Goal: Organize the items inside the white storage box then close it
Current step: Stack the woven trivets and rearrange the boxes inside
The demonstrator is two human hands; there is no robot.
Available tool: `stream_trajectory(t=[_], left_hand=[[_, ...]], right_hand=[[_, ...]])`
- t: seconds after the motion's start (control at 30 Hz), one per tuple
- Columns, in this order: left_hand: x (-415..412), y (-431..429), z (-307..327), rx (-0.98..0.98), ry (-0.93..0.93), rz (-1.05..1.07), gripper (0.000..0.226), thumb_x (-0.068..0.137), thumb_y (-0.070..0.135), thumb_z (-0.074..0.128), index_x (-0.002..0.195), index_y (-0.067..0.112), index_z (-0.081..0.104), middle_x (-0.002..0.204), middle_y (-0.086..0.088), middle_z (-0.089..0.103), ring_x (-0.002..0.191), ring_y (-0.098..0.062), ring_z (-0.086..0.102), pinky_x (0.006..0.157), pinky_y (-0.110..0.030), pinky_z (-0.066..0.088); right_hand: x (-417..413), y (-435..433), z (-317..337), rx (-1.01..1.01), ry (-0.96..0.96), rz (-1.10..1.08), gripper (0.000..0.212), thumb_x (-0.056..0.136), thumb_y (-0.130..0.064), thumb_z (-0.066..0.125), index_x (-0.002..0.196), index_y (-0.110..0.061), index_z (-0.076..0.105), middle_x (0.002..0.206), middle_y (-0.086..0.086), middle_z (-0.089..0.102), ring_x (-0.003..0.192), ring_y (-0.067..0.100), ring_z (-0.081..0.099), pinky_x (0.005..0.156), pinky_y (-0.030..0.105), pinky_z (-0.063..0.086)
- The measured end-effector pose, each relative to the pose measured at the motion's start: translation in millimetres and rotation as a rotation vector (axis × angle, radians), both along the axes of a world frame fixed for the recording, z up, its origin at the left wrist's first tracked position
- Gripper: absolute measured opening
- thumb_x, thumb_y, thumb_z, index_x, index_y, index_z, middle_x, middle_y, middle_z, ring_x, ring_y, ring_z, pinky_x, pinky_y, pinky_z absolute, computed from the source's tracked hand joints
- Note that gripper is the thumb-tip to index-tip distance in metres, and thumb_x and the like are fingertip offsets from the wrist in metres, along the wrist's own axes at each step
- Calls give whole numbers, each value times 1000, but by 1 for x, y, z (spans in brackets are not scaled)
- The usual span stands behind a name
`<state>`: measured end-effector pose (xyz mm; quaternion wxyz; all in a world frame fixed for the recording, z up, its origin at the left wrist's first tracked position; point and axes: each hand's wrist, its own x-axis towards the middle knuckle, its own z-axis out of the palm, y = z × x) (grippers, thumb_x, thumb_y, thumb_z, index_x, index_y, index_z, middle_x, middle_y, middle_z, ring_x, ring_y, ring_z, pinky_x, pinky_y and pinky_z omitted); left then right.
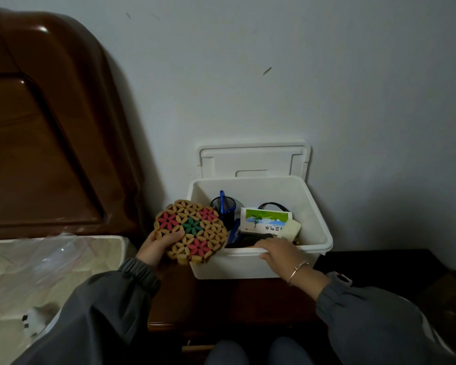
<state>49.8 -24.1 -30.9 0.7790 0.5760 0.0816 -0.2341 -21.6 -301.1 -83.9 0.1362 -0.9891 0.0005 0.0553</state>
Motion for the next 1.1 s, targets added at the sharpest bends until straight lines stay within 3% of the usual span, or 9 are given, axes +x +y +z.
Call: stream_trajectory(t=[0.17,0.3,0.57,0.73,0.87,1.0,1.1], left_hand=[[1,7,-5,-22,-17,1,51,68,13,73,116,17,56,105,-14,72,96,-35,69,81,-49,55],[-3,10,-12,-54,-8,12,58,68,14,72,123,16,53,114,-17,68,103,-37,65,84,-49,53],[-19,-1,-28,-125,-12,2,62,76,12,66,134,14,46,123,-18,62,109,-37,61,73,-44,57],[-29,-14,-41,-141,-56,99,71,68,18,72,134,19,46,125,-13,61,111,-34,60,77,-45,55],[-34,-21,-48,-144,-74,146,73,65,19,75,132,23,47,121,-9,64,106,-30,63,68,-41,57],[-36,-25,-55,-131,-65,162,71,65,19,75,130,26,48,121,-8,63,106,-30,62,69,-40,57],[-33,-28,-59,-133,-88,196,64,74,13,71,132,27,46,123,-7,62,107,-28,62,72,-40,57]], right_hand=[[-6,-5,-5,1,-13,53,27,96,-24,45,122,-25,52,121,-3,56,114,18,48,98,36,36],[-28,-6,-5,76,-10,50,22,94,-26,50,115,-27,56,114,-6,57,108,13,50,88,29,38],[-84,4,0,123,7,118,23,89,-34,54,111,-35,61,111,-12,62,105,7,52,86,24,38],[-106,15,-1,114,26,185,24,89,-38,52,112,-34,60,112,-12,62,107,9,54,83,25,40],[-114,21,-3,121,8,216,26,89,-40,50,112,-35,59,112,-12,62,106,8,54,82,27,42],[-112,20,-1,204,32,216,26,86,-39,55,110,-34,61,109,-12,62,103,6,54,81,23,40],[-105,13,1,278,125,246,29,84,-40,59,111,-34,62,109,-13,63,95,-5,52,81,14,42]])
